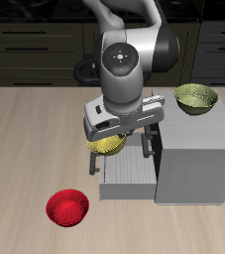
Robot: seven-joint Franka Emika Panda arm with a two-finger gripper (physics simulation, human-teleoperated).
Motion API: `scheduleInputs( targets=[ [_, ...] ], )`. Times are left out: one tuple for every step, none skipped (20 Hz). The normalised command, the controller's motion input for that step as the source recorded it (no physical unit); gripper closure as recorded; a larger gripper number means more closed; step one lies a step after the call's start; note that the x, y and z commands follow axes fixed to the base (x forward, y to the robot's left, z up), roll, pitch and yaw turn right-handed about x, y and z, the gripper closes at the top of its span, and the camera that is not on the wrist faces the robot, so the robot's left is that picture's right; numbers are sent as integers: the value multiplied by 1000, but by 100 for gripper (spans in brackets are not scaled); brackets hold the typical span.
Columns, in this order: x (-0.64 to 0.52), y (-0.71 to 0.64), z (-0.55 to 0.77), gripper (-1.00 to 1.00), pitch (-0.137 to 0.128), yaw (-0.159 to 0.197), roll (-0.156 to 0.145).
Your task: Place the yellow bowl in the bottom drawer of the white cabinet and close the drawer
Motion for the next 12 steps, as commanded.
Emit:
scheduleInputs(
  targets=[
    [72,184,-133,100,23,49,39],
    [30,150,-69,100,18,16,33],
    [66,244,-98,100,4,58,75],
    [-50,399,-135,100,25,81,69],
    [8,279,-67,100,-13,78,76],
    [12,99,-92,100,41,14,22],
    [-64,300,-171,100,-2,60,84],
    [41,92,-92,100,4,26,15],
    [32,229,-209,100,12,95,62],
    [42,123,-125,100,28,51,46],
    [58,131,-76,100,26,0,45],
    [14,89,-48,100,-7,9,6]
  ],
)
